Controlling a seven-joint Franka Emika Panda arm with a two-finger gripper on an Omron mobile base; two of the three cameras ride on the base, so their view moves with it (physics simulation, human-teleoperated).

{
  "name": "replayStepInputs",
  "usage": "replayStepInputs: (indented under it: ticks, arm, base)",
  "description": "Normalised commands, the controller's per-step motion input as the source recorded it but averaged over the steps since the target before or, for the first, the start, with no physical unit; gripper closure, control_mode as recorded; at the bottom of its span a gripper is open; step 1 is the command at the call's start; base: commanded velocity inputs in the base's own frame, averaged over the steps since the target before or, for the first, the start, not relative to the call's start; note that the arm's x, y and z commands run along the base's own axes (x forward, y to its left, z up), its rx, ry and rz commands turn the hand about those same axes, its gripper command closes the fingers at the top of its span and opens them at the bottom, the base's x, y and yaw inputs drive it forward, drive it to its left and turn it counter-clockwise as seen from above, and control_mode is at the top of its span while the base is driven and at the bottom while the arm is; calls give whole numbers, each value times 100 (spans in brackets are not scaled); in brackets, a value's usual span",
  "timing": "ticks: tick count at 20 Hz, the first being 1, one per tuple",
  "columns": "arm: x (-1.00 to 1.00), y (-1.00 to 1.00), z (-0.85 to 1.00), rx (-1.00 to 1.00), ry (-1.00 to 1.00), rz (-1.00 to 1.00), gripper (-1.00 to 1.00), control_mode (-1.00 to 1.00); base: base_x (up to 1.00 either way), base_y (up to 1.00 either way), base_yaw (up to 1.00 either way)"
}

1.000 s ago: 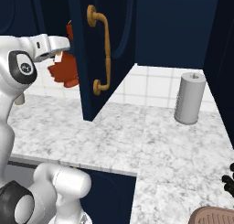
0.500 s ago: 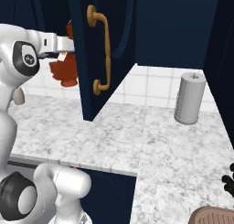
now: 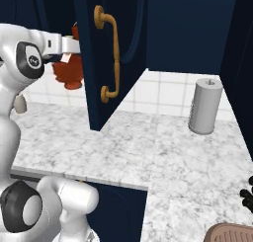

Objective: Put the shaker and condiment bottle from the counter next to their counterparts in the cabinet.

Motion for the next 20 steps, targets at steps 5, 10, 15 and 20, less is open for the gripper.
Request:
replayStepInputs:
  ticks: [5,10,15,20]
  arm:
    - [0,8,0,2,-12,6,100,-100]
    - [25,0,18,0,0,1,100,-100]
    - [22,0,34,0,0,2,100,-100]
    - [35,16,28,0,-3,5,100,-100]
  base:
    - [0,0,0]
    - [0,0,0]
    - [0,0,0]
    - [0,0,0]
